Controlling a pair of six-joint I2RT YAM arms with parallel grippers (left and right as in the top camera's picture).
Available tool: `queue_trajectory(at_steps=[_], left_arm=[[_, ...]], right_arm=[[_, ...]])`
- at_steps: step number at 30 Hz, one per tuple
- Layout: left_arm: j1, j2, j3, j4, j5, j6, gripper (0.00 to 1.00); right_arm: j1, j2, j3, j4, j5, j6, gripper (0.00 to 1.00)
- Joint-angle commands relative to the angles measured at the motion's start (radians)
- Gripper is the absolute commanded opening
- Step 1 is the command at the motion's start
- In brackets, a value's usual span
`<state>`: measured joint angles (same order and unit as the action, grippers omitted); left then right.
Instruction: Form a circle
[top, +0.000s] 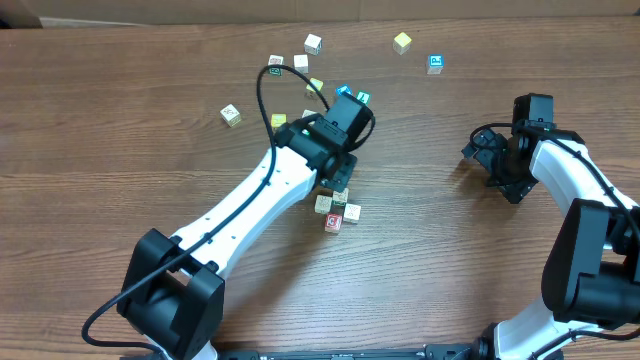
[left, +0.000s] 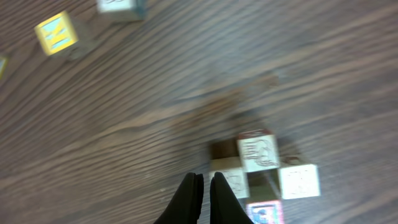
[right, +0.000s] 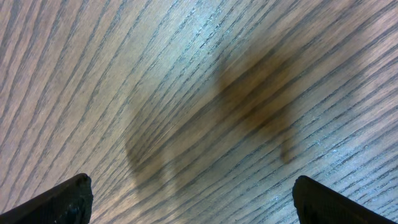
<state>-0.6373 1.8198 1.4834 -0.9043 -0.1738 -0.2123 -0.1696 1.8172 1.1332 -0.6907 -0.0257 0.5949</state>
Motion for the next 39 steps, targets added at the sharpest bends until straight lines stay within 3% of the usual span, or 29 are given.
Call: queue_trajectory(at_steps=[1, 15, 20, 24, 28, 29, 30, 31, 35, 39], left_arm=[[0.061, -0.013, 0.01, -0.02, -0.042, -0.085, 0.05], [0.241, -0.013, 0.01, -0.07, 0.05, -0.088, 0.04], [0.302, -0.013, 0.01, -0.048, 0.153, -0.087, 0.05], [0.344, -0.013, 0.01, -0.096, 0.246, -0.079, 0.05], [0.358, -0.013, 0.006, -0.118, 0.248, -0.058, 0.07], [0.358, -0.013, 0.005, -0.114, 0.248, -0.049, 0.07], [0.358, -0.013, 0.004, -0.111, 0.245, -0.049, 0.07], [0.358, -0.013, 0.004, -0.111, 0.244, -0.049, 0.08], [0.36, -0.013, 0.004, -0.106, 0.205, -0.05, 0.08], [0.367, -0.01, 0.004, -0.097, 0.192, -0.059, 0.08]], right_arm=[[-0.001, 0.002, 0.018, 0.006, 0.006, -0.001, 1.0], [-0.001, 0.002, 0.018, 0.006, 0.006, -0.001, 1.0], [-0.001, 0.002, 0.018, 0.013, -0.007, 0.007, 1.0], [-0.001, 0.002, 0.018, 0.023, -0.29, 0.036, 1.0], [-0.001, 0.002, 0.018, 0.005, -0.386, 0.03, 1.0], [-0.001, 0.002, 0.018, 0.002, -0.392, 0.025, 0.8], [0.0, 0.001, 0.019, -0.011, -0.442, 0.025, 0.08], [0.006, 0.001, 0.019, -0.021, -0.486, 0.021, 0.04], [0.052, -0.029, 0.023, -0.057, -0.591, -0.135, 0.04], [0.118, -0.151, 0.032, -0.122, -0.489, -0.146, 0.04]])
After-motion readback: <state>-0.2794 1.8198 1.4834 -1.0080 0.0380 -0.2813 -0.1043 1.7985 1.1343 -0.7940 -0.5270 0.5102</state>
